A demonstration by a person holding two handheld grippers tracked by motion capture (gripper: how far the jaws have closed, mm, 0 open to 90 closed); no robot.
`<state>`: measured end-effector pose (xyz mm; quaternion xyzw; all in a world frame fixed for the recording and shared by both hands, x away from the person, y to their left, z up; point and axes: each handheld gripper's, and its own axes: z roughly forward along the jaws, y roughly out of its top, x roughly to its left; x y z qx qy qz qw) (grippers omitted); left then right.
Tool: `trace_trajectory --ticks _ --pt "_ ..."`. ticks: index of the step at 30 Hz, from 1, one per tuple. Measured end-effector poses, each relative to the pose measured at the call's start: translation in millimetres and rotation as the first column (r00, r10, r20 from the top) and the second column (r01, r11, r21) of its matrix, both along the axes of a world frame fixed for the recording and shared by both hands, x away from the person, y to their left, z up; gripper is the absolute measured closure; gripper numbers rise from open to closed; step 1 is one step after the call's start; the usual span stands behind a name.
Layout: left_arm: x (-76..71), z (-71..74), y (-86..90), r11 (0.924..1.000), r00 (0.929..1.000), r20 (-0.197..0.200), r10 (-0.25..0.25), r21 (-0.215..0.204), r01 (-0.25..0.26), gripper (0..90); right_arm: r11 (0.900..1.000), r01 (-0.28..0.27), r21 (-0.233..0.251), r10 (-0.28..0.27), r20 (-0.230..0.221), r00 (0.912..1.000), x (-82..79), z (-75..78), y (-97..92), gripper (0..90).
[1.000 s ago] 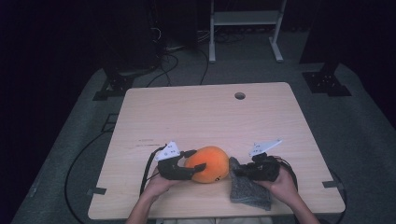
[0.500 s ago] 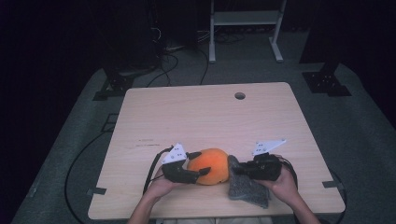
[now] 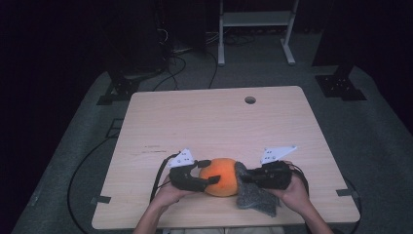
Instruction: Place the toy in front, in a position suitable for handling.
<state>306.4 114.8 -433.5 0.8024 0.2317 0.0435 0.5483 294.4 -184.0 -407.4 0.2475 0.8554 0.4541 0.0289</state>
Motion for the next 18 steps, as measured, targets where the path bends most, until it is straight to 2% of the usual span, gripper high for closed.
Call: trace_trajectory --ticks 2,4,5,7,10,12,15,17,18 --pt "-1.1 0.4 -3.4 0.9999 0.9998 0.018 -0.001 0.010 0.001 31.0 0.9994 -0.019 0.030 0.018 0.036 0.9992 -3.6 8.7 7.0 77.1" --pt "-1.5 1.8 -3.7 0.9997 0.9998 0.020 -0.003 0.023 0.003 30.1 0.9996 -0.019 -0.019 0.020 0.062 0.9979 -4.8 8.0 15.1 77.0" --pt "-1.1 3.7 -2.6 0.9996 0.9999 0.014 -0.004 0.026 0.003 27.9 0.9996 -0.016 -0.026 0.017 0.060 0.9980 -3.7 4.3 16.3 77.0" --pt "0.1 10.5 0.8 0.9992 0.9997 -0.024 0.009 0.040 -0.008 22.6 1.0000 -0.008 -0.003 0.009 0.023 0.9997 0.0 -2.1 13.0 77.2" --pt "0.6 13.0 2.4 0.9995 0.9961 -0.088 -0.005 0.030 0.007 20.7 0.9998 0.020 -0.006 -0.020 0.021 0.9996 2.3 -2.9 5.8 77.1" --pt "-1.1 8.0 -1.0 0.9971 0.9981 -0.062 -0.004 0.075 0.009 24.0 0.9997 0.022 0.006 -0.022 0.001 0.9997 4.4 -4.2 1.9 77.1" --pt "-0.1 7.4 0.2 0.9968 0.9982 -0.058 0.016 0.078 -0.012 29.2 0.9997 0.012 -0.021 -0.013 -0.016 0.9998 6.5 -5.2 -1.9 77.1" --pt "0.6 6.5 2.0 0.9972 0.9985 -0.054 0.009 0.074 -0.005 30.0 0.9973 0.018 -0.072 -0.020 -0.031 0.9993 9.2 -7.7 -7.5 77.0" --pt "0.4 5.7 1.7 0.9974 0.9987 -0.051 0.002 0.073 0.002 30.1 0.9980 0.026 -0.057 -0.028 -0.048 0.9984 9.8 -8.5 -10.0 77.0"
